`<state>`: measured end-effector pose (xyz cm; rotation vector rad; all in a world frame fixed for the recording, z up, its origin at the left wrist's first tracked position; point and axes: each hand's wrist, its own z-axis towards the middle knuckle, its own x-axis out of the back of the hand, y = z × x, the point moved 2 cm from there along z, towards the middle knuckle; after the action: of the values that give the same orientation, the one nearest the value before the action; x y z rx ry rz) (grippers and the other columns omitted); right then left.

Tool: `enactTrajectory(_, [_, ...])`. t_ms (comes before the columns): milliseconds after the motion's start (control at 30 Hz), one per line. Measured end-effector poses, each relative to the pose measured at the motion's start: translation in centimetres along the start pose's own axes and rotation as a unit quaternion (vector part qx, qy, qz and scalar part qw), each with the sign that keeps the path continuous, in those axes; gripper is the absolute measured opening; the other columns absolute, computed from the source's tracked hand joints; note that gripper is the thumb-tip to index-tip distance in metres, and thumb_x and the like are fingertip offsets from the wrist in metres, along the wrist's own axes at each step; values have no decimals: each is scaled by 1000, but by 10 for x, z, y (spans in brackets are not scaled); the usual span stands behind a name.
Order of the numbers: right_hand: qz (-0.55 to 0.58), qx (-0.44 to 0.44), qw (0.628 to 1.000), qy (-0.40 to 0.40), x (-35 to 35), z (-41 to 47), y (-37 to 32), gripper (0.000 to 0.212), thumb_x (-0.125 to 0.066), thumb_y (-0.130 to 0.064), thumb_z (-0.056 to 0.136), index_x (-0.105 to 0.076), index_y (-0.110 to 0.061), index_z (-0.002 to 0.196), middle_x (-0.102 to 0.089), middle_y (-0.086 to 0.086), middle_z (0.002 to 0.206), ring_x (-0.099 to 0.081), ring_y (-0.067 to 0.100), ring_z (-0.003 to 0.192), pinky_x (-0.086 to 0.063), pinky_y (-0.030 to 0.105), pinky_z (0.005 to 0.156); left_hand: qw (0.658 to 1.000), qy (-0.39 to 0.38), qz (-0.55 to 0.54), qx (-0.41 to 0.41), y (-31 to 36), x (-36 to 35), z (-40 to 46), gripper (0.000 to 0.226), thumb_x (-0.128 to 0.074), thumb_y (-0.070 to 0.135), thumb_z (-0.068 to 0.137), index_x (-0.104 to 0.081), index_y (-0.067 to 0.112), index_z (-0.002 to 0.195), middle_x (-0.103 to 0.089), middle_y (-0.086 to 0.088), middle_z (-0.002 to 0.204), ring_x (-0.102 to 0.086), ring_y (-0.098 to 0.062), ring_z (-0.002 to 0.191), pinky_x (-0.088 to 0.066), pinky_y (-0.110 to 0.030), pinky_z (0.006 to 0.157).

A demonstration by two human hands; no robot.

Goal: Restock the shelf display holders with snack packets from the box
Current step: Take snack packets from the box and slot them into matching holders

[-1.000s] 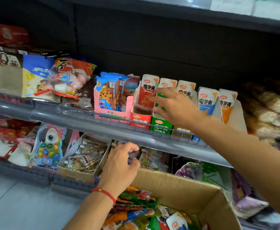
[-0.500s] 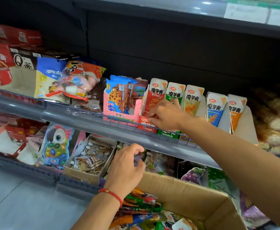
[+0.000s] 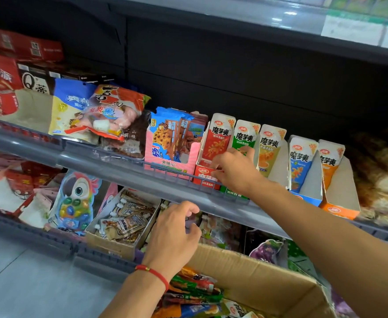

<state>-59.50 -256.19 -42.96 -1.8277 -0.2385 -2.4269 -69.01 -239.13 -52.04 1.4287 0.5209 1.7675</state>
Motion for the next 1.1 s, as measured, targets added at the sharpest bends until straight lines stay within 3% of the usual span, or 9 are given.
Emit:
enactTrajectory(167, [17, -30, 999, 33, 0, -2, 0, 26, -72, -37, 93, -70, -27, 117, -69, -1, 122, -53, 23, 126, -17, 47, 113, 1000, 8, 2, -8, 4, -1, 0, 30, -61, 20, 94, -59, 32, 121, -58, 15, 115, -53, -1, 105, -39, -12, 85])
enactTrajectory(300, [67, -45, 996, 28, 4, 0, 2, 23, -76, -39, 89, -70, -28, 108, -70, -7, 115, -58, 21, 118, -20, 47, 111, 1000, 4, 6, -10, 4, -1, -1, 29, -62, 21, 95, -59, 32, 122, -58, 15, 116, -54, -1, 105, -41, -13, 87])
enactTrajectory(400, [109, -44, 993, 1, 11, 2, 5, 10, -71, -39, 94, -71, -30, 99, -67, -12, 101, -60, 18, 110, -22, 43, 104, 1000, 4, -4, -7, 4, -1, -1, 29, -62, 19, 94, -59, 31, 120, -59, 15, 115, -55, -1, 104, -45, -16, 88])
enactTrajectory(500, [130, -44, 991, -1, 22, 7, 9, 13, -67, -40, 98, -73, -29, 99, -70, -12, 104, -61, 15, 109, -23, 44, 105, 1000, 4, -2, -4, 5, 0, -1, 29, -62, 20, 94, -59, 32, 120, -60, 15, 116, -55, -2, 105, -48, -19, 91])
enactTrajectory(600, [137, -51, 989, 36, 35, 21, 16, 16, -67, -39, 98, -73, -26, 103, -71, -6, 112, -62, 20, 112, -35, 42, 105, 1000, 1, 4, -4, 4, 1, -1, 28, -61, 23, 95, -58, 34, 121, -59, 16, 117, -54, -2, 108, -47, -18, 90])
enactTrajectory(700, [140, -68, 985, 70, 47, 37, 24, 19, -68, -36, 97, -72, -23, 110, -70, 2, 119, -61, 28, 115, -50, 52, 100, 1000, 2, 5, -9, 3, 1, -1, 29, -59, 25, 97, -56, 36, 123, -57, 18, 119, -50, -1, 110, -39, -10, 83])
enactTrajectory(767, [140, -75, 986, 54, 53, 45, 26, 19, -68, -35, 97, -72, -22, 109, -68, 4, 124, -59, 28, 116, -52, 51, 97, 1000, 2, 9, -10, 3, 1, 0, 30, -58, 25, 97, -55, 35, 126, -56, 18, 121, -48, -1, 110, -35, -10, 81])
enactTrajectory(900, [129, -52, 990, 8, 48, 43, 19, 16, -71, -39, 94, -71, -27, 104, -70, 1, 112, -63, 22, 107, -56, 49, 90, 1000, 12, -7, -16, 4, 4, 2, 30, -59, 22, 96, -57, 33, 124, -57, 17, 119, -51, -1, 111, -41, -14, 92])
enactTrajectory(1100, [108, 8, 994, -12, 42, 22, 10, 17, -63, -34, 100, -67, -22, 110, -68, 1, 110, -64, 22, 102, -56, 43, 85, 1000, 12, -13, -18, 9, 5, 4, 31, -60, 22, 96, -56, 34, 125, -57, 17, 120, -51, 0, 112, -43, -17, 97])
